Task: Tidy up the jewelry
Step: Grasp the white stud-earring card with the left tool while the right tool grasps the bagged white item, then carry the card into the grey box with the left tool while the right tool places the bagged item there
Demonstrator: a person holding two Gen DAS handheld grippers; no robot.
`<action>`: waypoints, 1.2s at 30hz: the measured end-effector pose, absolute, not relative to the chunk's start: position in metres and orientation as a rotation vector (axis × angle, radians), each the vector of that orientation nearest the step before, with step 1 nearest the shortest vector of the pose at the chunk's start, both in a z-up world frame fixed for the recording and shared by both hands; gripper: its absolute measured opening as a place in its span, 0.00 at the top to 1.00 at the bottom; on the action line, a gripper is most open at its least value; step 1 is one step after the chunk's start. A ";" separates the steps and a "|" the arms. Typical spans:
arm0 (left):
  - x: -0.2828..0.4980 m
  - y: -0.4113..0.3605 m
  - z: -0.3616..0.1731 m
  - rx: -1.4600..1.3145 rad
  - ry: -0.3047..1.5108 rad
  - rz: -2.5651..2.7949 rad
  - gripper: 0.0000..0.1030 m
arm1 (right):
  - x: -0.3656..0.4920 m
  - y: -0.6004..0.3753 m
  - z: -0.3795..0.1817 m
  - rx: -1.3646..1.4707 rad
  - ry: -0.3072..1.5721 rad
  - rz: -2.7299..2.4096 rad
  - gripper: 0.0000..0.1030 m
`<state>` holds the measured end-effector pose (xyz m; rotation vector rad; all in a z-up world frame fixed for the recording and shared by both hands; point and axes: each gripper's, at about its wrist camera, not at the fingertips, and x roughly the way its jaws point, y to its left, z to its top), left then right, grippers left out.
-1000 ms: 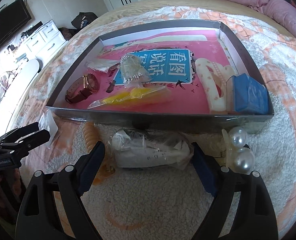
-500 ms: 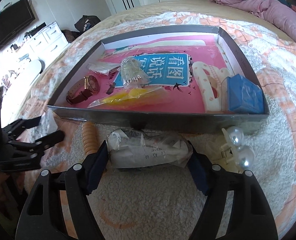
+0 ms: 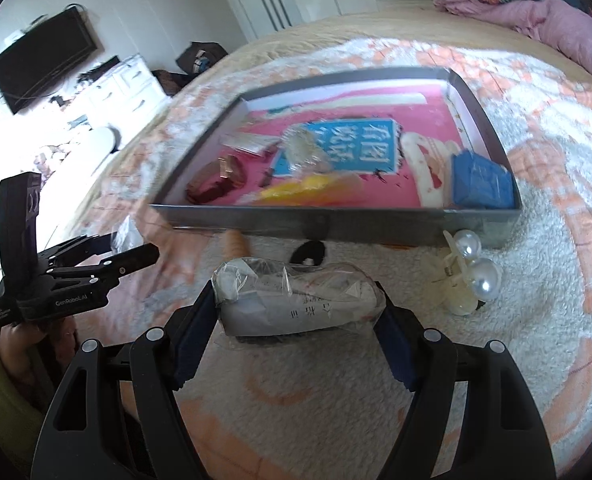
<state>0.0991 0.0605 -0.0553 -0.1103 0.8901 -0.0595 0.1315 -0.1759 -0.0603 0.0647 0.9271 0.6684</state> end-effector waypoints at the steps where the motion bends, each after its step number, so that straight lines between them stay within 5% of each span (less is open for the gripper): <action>1: 0.095 0.060 -0.050 -0.113 0.877 -0.065 0.37 | 0.129 -0.175 -0.057 0.058 0.918 0.679 0.29; 36: 0.154 0.048 0.010 -0.113 0.735 -0.092 0.37 | 0.149 -0.178 0.001 0.015 0.723 0.680 0.29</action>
